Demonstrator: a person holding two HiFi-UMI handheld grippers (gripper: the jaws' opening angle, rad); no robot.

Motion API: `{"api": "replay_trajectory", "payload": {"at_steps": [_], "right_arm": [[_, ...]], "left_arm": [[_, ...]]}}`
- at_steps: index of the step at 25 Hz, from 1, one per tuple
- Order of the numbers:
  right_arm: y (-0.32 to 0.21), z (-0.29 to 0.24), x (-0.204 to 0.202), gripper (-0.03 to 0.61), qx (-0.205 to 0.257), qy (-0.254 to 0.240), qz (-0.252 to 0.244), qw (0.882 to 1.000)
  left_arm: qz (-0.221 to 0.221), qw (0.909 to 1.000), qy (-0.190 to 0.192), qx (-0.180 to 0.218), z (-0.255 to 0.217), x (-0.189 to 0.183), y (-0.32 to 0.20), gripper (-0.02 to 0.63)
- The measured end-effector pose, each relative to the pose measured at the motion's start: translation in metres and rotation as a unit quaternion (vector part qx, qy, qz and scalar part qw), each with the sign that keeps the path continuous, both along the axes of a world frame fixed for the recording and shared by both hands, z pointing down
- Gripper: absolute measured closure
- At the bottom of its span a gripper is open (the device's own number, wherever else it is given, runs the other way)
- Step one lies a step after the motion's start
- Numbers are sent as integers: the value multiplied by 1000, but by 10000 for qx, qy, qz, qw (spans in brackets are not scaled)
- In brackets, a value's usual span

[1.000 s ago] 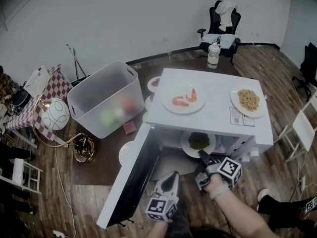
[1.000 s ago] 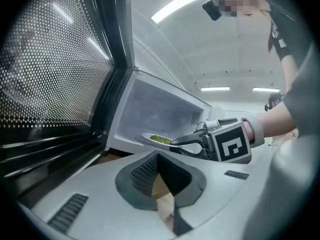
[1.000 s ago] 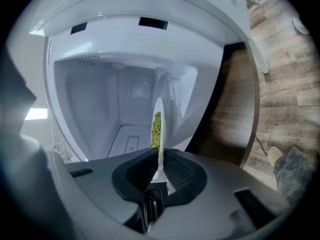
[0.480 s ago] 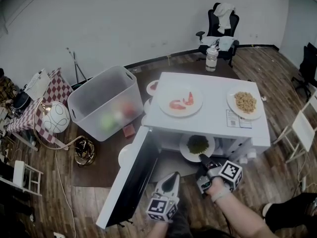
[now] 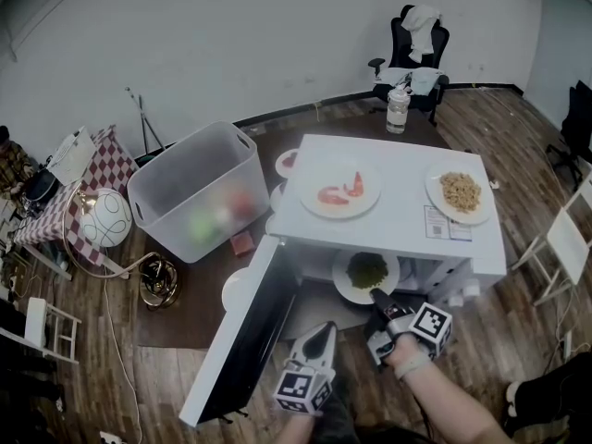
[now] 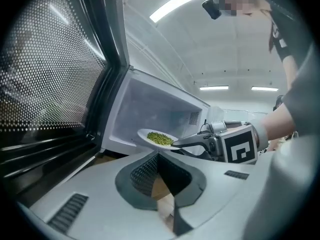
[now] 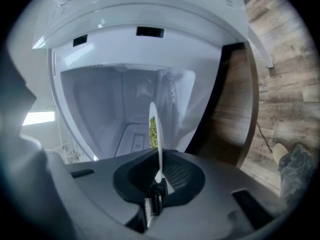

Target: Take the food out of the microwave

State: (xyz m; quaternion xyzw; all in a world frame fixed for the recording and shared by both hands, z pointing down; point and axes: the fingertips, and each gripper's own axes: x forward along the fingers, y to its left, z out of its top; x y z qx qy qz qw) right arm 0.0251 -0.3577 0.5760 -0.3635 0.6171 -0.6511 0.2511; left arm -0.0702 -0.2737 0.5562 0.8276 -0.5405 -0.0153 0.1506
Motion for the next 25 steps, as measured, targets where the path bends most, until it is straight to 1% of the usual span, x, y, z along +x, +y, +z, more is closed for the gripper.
{"api": "replay_trajectory", "payload": {"at_steps": [5, 10, 25], "right_arm": [[-1, -4, -2, 567, 71, -224, 38, 9997], [1, -4, 0, 567, 24, -412, 80, 9991], [24, -1, 20, 566, -236, -422, 168, 9987]], "left_arm": [[-15, 10000, 2, -21, 1, -2, 0, 612], [-16, 10000, -1, -11, -1, -2, 1, 612], [-31, 9999, -46, 118, -13, 12, 7, 612]]}}
